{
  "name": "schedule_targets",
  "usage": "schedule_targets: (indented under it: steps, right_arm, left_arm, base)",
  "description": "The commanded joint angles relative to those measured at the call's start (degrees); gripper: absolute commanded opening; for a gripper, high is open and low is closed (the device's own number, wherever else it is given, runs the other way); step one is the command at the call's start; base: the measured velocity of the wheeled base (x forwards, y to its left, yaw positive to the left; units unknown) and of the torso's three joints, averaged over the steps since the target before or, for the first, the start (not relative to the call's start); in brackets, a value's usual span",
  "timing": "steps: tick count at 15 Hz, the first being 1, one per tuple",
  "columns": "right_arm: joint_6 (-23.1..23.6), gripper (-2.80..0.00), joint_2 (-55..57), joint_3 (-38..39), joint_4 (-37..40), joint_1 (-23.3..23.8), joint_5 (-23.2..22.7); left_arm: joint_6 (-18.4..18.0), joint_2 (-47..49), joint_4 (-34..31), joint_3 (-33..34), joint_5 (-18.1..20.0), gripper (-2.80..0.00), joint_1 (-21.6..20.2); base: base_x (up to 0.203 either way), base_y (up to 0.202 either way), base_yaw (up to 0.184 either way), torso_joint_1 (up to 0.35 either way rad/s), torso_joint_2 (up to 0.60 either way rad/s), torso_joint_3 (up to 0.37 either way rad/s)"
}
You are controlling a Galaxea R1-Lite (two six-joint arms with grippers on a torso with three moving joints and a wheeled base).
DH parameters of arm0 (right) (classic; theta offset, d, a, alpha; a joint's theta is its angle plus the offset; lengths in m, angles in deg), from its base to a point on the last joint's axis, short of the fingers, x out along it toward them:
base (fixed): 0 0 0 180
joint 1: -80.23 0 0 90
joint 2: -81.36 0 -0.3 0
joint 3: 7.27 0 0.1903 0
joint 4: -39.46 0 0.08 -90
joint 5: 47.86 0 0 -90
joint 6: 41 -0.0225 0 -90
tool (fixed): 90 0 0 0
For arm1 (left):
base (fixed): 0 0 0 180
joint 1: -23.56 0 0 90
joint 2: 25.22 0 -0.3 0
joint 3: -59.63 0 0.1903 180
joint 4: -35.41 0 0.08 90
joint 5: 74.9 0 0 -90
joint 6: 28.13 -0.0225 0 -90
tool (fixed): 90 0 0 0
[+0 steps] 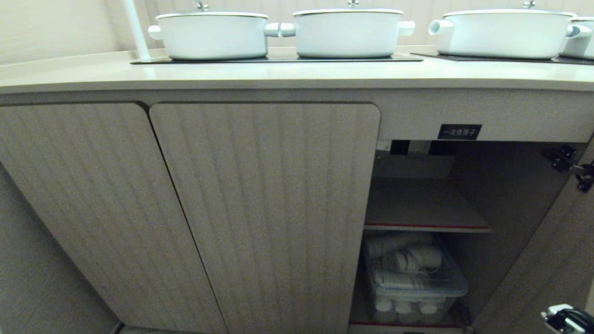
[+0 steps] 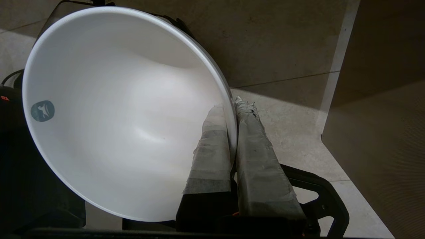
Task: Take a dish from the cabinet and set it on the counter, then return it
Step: Put it back into the cabinet
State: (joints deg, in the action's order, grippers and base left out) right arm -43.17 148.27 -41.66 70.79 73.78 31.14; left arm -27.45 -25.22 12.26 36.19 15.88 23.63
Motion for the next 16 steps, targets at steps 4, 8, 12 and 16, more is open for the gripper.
schedule_targets:
  steps: [4, 8, 12, 16]
  right_arm:
    - [0.0, -2.80, 0.0, -0.1, 0.1, 0.1, -0.1]
    - [0.0, -2.80, 0.1, -0.1, 0.1, 0.2, 0.0]
    - [0.0, -2.80, 0.1, 0.0, 0.1, 0.3, -0.1]
    - [0.1, -2.80, 0.1, 0.5, -0.6, 0.4, 0.0]
  left_arm:
    - [0.0, 0.0, 0.0, 0.1, 0.0, -2.80, 0.0]
    - [0.0, 0.0, 0.0, 0.0, 0.0, -2.80, 0.0]
    - [0.0, 0.0, 0.0, 0.1, 0.0, -2.80, 0.0]
    - [0.0, 0.0, 0.0, 0.0, 0.0, -2.80, 0.0]
  base:
    - [0.000, 0.000, 0.000, -0.002, 0.02, 0.022]
    - [0.000, 0.000, 0.000, 0.000, 0.00, 0.000]
    - [0.000, 0.000, 0.000, 0.000, 0.00, 0.000]
    - [0.000, 0.000, 0.000, 0.000, 0.00, 0.000]
